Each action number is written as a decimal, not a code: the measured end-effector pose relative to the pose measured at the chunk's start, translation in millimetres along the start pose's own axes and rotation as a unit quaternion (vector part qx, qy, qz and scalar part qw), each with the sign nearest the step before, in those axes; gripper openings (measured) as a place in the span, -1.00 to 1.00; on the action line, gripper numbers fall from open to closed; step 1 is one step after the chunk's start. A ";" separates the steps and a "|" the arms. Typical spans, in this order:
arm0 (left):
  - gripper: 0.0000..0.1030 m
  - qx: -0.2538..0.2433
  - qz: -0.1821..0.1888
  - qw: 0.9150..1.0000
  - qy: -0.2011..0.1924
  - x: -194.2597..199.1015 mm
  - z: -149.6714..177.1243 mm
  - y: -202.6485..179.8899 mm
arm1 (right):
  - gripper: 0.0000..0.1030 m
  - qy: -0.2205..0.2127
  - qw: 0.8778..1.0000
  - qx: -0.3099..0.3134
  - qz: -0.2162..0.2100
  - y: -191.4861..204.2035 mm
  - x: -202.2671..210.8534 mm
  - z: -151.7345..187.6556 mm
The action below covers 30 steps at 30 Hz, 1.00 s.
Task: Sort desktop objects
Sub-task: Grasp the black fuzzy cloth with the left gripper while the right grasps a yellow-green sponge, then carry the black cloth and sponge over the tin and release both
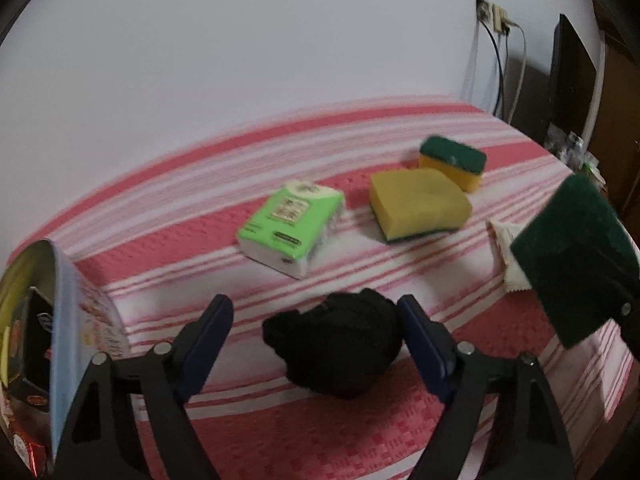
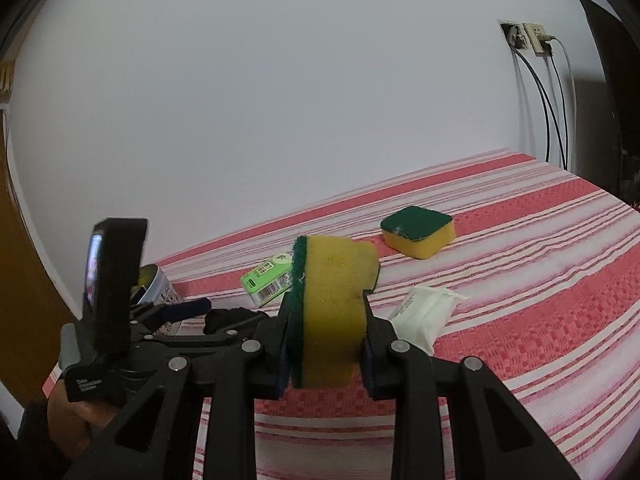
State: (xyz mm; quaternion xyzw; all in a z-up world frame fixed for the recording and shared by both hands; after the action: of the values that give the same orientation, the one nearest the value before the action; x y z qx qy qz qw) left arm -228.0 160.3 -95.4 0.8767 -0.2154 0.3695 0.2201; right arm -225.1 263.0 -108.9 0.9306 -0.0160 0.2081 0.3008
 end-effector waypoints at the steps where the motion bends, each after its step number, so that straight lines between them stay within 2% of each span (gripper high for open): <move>1: 0.65 -0.002 0.007 1.000 0.007 -2.8 1.1 -2.1 | -0.42 -0.001 1.000 -0.002 0.000 -0.5 -0.4 0.4; 2: 0.64 -0.003 0.010 1.000 0.016 -5.8 2.2 -3.6 | -0.42 0.000 1.000 -0.002 0.000 -0.5 -0.4 0.2; 6: 0.15 0.022 0.041 0.999 0.023 -10.7 5.7 -2.6 | -0.42 0.003 1.000 0.001 0.003 0.5 -0.8 0.7; 7: 0.09 0.026 0.036 0.999 0.023 -10.3 6.6 -1.3 | -0.42 0.004 1.000 0.000 0.004 0.3 -1.0 0.7; 8: -0.08 0.028 0.032 0.999 0.022 -10.0 7.5 -0.8 | -0.42 0.005 1.000 -0.001 0.005 0.1 -1.4 0.7; 12: -0.10 0.030 0.035 0.999 0.020 -10.2 8.3 -3.3 | -0.42 0.003 1.000 -0.004 0.010 0.1 -2.2 0.7; 16: -0.10 0.043 0.056 0.997 0.009 -3.9 12.8 -0.9 | -0.42 -0.007 1.000 -0.005 0.012 0.3 1.6 0.4; 19: -0.11 0.068 0.062 0.995 -0.030 15.7 18.4 7.7 | -0.42 -0.012 1.000 -0.005 0.016 1.0 4.2 -0.5; 21: -0.10 0.082 0.053 0.992 -0.074 33.9 19.4 13.8 | -0.42 -0.014 1.000 -0.005 0.017 1.2 4.0 -0.3; 24: -0.10 0.094 0.026 0.988 -0.120 54.2 21.7 21.6 | -0.43 -0.015 1.000 -0.006 0.020 0.4 3.3 -0.6; 30: -0.10 0.104 -0.008 0.986 -0.130 66.3 27.0 31.6 | -0.42 -0.020 0.999 -0.007 0.027 1.9 8.3 0.4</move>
State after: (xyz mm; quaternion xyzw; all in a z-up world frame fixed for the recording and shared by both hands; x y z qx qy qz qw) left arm -188.1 105.7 -56.0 0.9372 -0.1954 0.2710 0.1006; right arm -217.7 262.0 -104.8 0.9317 -0.0479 0.1976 0.3009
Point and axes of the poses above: each gripper's, at about its wrist camera, not at the fingertips, and x roughly against the way its jaws point, y to its left, z to its underside, the point moved 6 cm from there along -x, roughly the way its jaws point, and after that the axes turned 15 degrees about -x, right-handed, at the moved point
